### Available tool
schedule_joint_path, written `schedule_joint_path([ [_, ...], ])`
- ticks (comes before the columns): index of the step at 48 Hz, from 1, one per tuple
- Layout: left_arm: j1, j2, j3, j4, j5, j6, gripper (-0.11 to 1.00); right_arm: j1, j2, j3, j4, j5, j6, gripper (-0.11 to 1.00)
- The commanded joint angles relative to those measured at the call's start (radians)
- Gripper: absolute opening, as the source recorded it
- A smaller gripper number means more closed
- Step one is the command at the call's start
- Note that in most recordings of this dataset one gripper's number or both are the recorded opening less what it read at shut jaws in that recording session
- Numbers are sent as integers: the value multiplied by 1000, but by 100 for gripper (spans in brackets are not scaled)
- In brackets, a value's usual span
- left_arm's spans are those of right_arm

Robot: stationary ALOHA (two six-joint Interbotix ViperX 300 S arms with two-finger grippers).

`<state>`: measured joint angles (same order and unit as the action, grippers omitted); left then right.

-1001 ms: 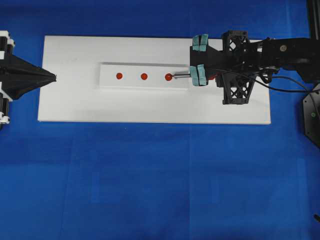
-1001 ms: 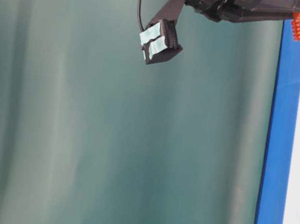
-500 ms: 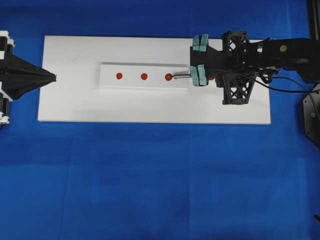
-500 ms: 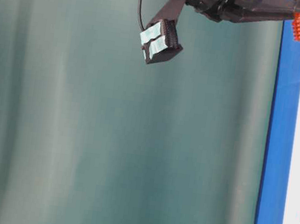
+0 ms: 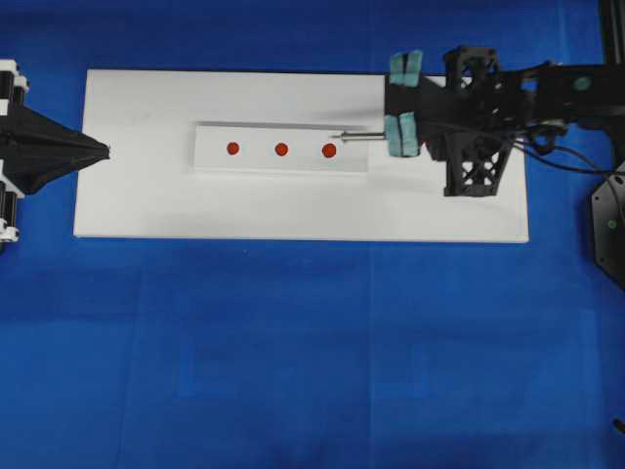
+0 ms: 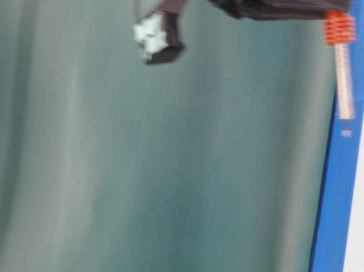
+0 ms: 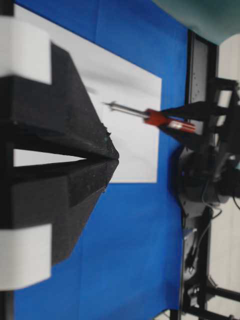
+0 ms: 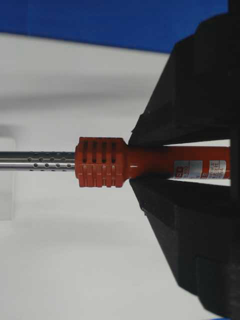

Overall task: Touch the tip of the soldering iron to the mark.
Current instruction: 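Lift the iron off the strip and carry it toward the table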

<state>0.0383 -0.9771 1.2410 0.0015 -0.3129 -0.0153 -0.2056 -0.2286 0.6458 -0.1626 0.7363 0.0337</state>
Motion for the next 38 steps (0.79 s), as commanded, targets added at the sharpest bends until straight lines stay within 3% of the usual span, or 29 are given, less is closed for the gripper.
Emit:
schedule_joint_path([
  [1,3,3,-11,2,-12,-2,2,-2,-61,-43,-14,37,2,6],
  [11,3,3,-11,2,-14,-2,2,-2,-126,-89,-23,121,-2,6],
  [26,3,3,-11,2,-14,-2,2,18,-130,-83,0,120,12,6],
  [32,3,3,-11,2,-14,-2,2,74,-140,-72,26,120,63,6],
  [38,3,5,-11,2,-14,-2,2,155,-147,-63,25,115,161,6],
])
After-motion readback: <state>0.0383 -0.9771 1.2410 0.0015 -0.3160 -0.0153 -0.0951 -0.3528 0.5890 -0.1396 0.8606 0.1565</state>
